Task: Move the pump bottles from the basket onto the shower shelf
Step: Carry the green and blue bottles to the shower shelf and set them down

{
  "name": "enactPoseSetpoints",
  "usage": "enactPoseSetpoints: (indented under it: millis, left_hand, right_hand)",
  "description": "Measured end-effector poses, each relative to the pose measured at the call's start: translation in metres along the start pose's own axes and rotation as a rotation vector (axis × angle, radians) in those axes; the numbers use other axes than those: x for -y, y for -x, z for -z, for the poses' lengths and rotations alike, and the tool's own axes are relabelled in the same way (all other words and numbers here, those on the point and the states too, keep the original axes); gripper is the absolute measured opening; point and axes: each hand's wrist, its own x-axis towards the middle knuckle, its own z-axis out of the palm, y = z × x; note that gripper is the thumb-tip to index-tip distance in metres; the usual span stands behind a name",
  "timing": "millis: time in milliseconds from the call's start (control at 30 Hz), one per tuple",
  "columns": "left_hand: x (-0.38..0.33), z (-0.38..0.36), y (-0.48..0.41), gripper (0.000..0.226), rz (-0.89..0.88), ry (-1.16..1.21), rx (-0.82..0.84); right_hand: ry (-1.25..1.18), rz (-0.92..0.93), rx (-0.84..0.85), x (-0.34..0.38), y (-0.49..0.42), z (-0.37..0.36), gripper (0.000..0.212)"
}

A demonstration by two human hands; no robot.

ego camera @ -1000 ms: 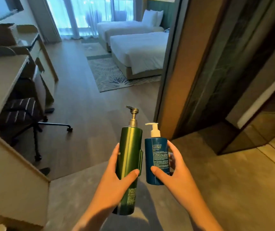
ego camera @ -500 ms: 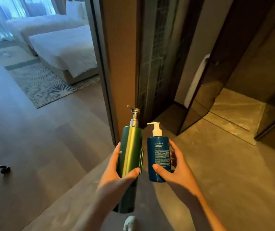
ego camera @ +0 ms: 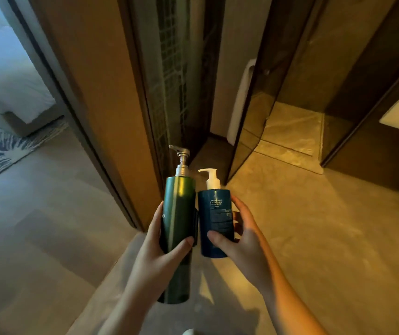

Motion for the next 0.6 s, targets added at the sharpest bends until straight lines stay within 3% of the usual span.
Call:
enactPoseSetpoints:
  millis: [300, 600]
  left_hand:
    - [-0.006, -0.105, -0.084, 0.081, 0.052, -0.081, 0.257]
    - [-0.022, -0.252, -0.162, 0.072, 0.024, -0.213, 0.368]
  right_hand:
    - [-0.040, -0.113, -0.293, -0.023, -0.037, 0.117, 0.081]
    - [0.029, -0.128, -0.397, -0.033, -0.087, 0.254, 0.085]
